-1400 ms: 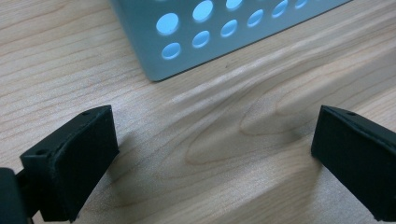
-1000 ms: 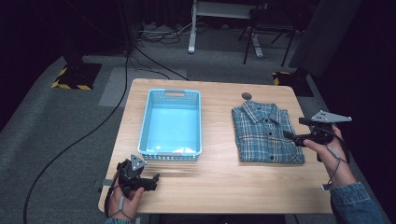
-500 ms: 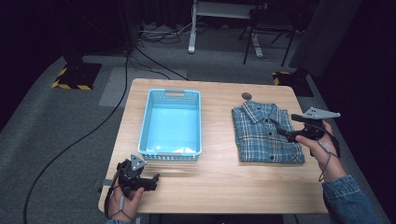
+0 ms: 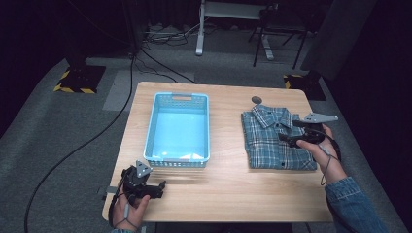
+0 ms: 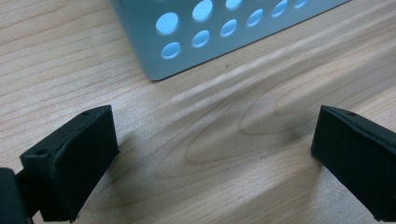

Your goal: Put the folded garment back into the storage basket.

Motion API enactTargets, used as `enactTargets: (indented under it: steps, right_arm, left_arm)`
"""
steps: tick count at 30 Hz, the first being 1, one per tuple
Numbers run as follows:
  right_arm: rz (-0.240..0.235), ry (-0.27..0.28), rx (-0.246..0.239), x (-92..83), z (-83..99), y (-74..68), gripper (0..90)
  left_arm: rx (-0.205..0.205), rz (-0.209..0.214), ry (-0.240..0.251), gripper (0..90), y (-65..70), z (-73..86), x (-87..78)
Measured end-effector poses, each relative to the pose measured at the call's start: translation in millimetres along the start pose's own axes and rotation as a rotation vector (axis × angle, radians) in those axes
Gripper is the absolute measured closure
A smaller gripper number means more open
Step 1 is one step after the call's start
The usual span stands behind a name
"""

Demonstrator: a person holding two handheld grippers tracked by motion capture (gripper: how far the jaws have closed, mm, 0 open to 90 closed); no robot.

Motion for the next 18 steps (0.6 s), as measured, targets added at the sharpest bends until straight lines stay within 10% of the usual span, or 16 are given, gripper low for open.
enactTargets:
  steps: [18]
  right_arm:
    - [-0.011, -0.057, 0.024, 30.3, 35.3, -4.4, 20.6]
  left_arm:
    - [0.0, -0.001, 0.0, 0.4, -0.1, 0.2, -0.2]
Point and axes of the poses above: each handheld gripper's, and its own axes: x roughly forward along the jaws, z roughly out of its underside, y roughly to its right, the point moved 10 cm from there along x, roughly forward along the jaws, and after that the axes turned 5 degrees about z, right-handed, at the moved point
